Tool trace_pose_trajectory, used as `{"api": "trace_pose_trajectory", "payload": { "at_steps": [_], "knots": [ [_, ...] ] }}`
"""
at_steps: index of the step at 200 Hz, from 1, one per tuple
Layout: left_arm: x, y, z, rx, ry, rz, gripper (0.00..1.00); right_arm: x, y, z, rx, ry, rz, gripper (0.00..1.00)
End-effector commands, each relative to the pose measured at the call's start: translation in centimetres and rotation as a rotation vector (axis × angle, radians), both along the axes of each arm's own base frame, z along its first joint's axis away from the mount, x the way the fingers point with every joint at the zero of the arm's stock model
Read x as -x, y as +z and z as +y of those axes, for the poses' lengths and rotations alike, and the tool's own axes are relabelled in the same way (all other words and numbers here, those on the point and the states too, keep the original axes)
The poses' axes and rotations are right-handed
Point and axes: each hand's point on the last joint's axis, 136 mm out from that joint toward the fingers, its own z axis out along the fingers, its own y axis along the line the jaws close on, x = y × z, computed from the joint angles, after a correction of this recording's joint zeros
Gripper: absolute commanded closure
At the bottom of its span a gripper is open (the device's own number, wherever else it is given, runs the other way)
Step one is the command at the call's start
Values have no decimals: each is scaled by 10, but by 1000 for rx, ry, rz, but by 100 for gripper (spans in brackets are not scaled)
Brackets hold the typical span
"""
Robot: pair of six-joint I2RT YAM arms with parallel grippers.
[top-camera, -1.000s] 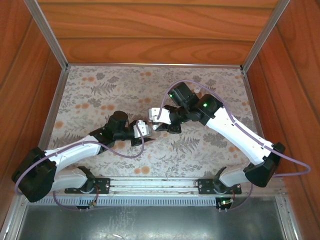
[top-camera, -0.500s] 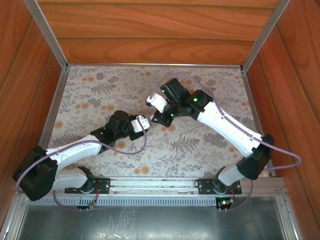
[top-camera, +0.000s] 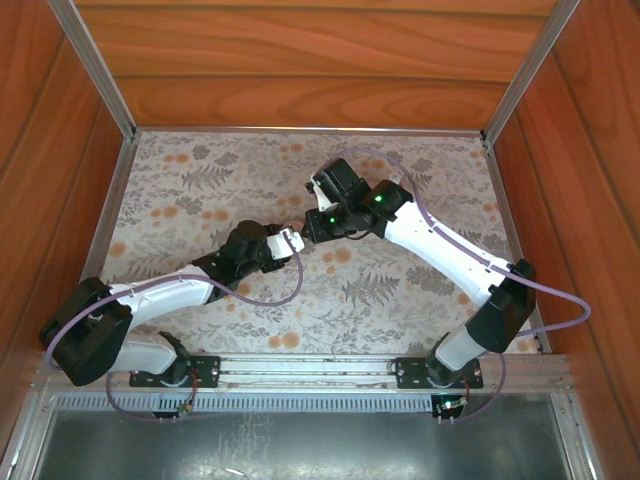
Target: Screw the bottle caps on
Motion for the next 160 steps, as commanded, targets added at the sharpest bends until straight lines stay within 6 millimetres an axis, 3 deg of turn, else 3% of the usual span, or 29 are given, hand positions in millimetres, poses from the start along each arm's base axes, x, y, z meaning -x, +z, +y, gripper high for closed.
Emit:
{"api": "trace_pose_trajectory", "payload": {
  "at_steps": [1,10,23,59,92,111,130,160],
  "knots": [
    [-3,19,-13,114,-15,4,48,-8,27,13,-94,78,-125,46],
    [0,20,-15,159,-33,41,48,-9,40,15,-113,163,-231,35],
    [5,24,-18,241,-77,113,48,-9,55,16,-135,239,-344,27],
    [35,38,-33,433,-296,330,47,-4,88,11,-234,358,-678,21],
    [51,55,-44,518,-420,440,47,13,80,12,-295,465,-777,17],
    [59,61,-47,531,-480,454,47,18,69,15,-312,489,-760,19],
    [62,64,-48,534,-506,456,47,15,60,16,-305,472,-736,27],
    [61,62,-48,527,-503,451,47,13,58,20,-325,463,-722,47]
  ]
}}
